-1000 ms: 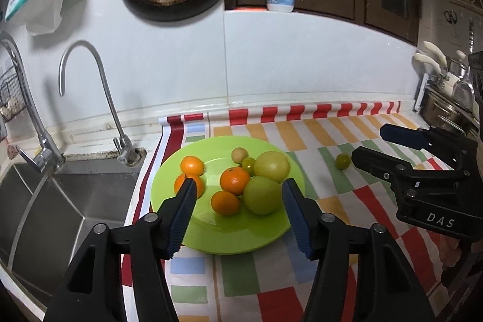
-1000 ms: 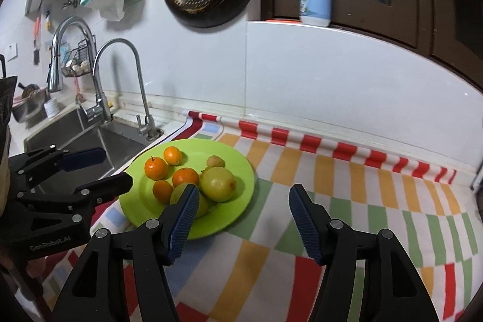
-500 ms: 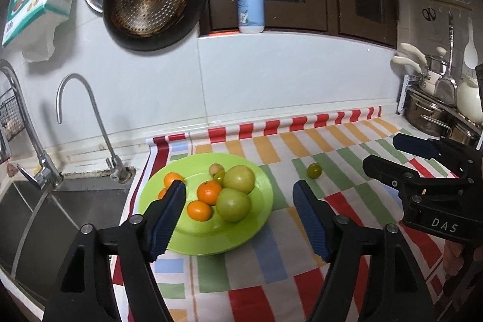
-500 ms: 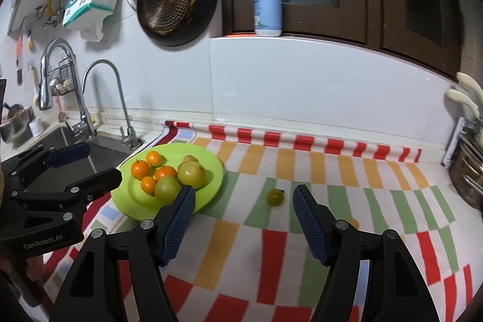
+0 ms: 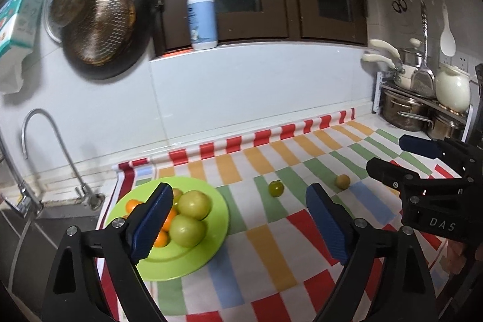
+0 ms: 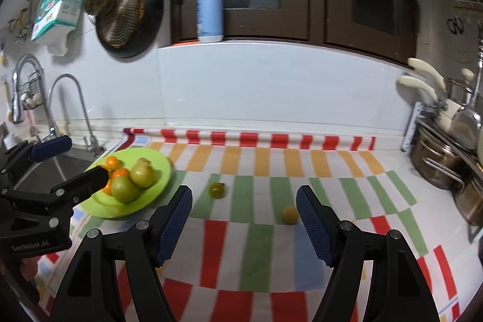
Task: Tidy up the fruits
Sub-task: 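Move both grippers toward the small green and yellow fruits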
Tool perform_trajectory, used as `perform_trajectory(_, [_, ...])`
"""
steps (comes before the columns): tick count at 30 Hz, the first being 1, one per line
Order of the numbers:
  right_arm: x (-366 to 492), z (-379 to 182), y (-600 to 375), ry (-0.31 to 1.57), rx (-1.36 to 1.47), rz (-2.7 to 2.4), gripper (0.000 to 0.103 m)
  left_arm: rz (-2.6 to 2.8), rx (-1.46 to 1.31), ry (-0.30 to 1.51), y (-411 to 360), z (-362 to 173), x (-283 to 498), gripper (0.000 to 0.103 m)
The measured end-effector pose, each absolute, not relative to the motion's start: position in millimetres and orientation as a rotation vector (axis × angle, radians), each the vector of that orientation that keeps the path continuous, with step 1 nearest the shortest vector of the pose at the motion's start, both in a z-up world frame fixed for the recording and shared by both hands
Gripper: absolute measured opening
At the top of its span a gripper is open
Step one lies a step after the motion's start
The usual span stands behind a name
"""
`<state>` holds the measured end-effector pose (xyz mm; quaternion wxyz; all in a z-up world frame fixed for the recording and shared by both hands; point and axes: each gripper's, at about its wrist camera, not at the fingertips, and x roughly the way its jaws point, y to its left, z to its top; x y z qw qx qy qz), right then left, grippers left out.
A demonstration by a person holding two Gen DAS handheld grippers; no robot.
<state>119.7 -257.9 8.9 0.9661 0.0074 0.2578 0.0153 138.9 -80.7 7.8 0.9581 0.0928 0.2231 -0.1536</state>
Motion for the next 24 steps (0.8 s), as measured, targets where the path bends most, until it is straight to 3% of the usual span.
perform_trajectory(24, [184.6, -55.4, -308.7, 0.682, 0.125, -0.083, 0.074, -0.414, 0.286, 0.605, -136.0, -53.8, 229.4, 0.094])
